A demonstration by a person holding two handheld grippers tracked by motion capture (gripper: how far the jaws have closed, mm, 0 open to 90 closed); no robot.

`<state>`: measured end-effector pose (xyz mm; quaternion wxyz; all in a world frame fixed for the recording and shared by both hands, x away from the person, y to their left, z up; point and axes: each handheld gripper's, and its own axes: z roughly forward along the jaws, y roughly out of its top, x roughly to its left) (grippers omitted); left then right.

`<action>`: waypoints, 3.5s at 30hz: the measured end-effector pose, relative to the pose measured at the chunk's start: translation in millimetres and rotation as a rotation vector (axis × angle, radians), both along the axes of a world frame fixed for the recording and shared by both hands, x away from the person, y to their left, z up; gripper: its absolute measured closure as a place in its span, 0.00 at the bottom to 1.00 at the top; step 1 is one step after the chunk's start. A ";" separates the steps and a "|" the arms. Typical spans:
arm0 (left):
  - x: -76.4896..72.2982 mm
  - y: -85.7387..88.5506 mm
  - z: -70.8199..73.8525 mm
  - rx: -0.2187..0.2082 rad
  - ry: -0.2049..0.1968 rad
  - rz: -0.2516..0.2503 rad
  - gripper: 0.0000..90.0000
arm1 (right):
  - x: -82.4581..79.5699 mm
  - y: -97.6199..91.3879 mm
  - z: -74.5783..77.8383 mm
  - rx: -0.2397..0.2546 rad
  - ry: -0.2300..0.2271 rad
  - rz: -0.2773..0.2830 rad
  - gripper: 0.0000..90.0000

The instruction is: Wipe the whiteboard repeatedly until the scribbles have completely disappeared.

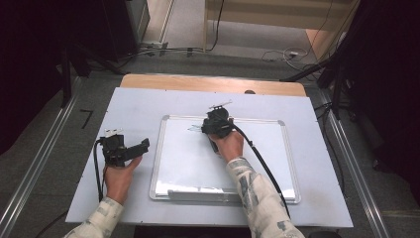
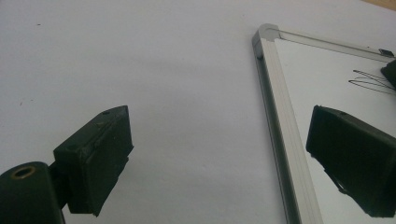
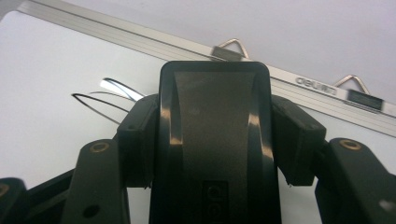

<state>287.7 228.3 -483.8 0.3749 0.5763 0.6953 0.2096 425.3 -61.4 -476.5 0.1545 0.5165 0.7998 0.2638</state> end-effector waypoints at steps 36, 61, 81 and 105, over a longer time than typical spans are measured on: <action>2.1 -3.4 0.5 0.006 -0.001 -0.013 0.08 | -1.1 17.3 0.5 0.019 -0.014 0.021 0.43; 2.3 -3.5 0.8 -0.002 -0.007 -0.010 0.08 | -4.9 56.8 -0.5 0.027 -0.012 0.066 0.43; 0.9 -0.3 0.3 -0.004 -0.002 -0.006 0.08 | 0.3 40.1 1.0 0.013 -0.005 0.056 0.43; 2.2 -3.8 0.1 0.002 -0.001 -0.013 0.08 | -7.9 51.0 1.0 0.012 0.010 0.087 0.43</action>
